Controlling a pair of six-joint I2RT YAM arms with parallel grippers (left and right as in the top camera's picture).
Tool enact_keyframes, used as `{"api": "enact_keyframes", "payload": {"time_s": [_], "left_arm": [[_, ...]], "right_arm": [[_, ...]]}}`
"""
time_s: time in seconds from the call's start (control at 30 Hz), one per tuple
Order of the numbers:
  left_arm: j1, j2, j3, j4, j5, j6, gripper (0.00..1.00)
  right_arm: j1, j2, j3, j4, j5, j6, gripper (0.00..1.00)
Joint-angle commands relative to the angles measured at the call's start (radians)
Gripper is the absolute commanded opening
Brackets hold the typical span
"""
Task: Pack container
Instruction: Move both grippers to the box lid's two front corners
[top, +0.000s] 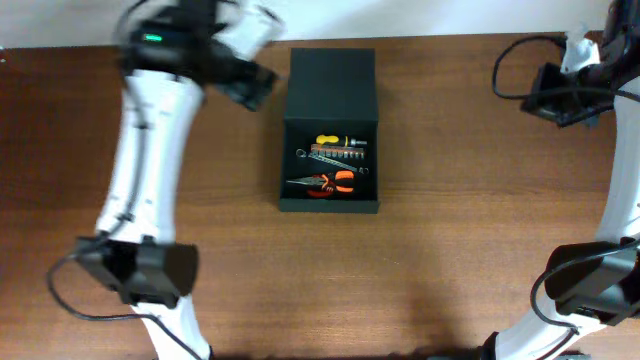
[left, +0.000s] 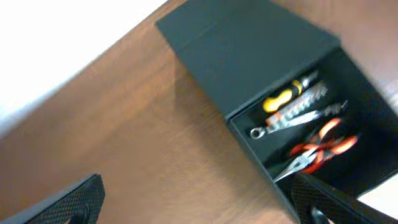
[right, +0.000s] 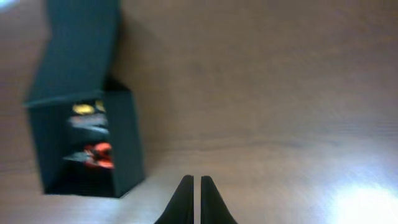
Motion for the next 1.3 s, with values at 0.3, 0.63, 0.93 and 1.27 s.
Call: {"api": "enact_keyframes", "payload": {"time_s": [0.3, 0.63, 0.93, 1.27], "left_arm": [[0.229, 0.169, -0.011, 0.073, 0.397, -0.272, 0.02], [0.227, 0.418, -0.011, 0.119, 0.693, -0.273, 0.02], [0.169, 0.555, -0.011, 0.128, 0.729, -0.299, 0.02], [0.106, 0.632, -0.011, 0.239, 0.706, -0.446, 0.02]], "right_arm": [[0.090, 0.107, -0.247, 0.294, -0.354, 0.043, 0.04], [0.179, 0.241, -0.295, 0.459, -0.431, 0.087, 0.04], [0.232, 0.340, -0.296, 0.507, -0.431, 0.111, 0.04], [0.251, 0.396, -0.301, 0.526, -0.427, 0.121, 0.04]]}}
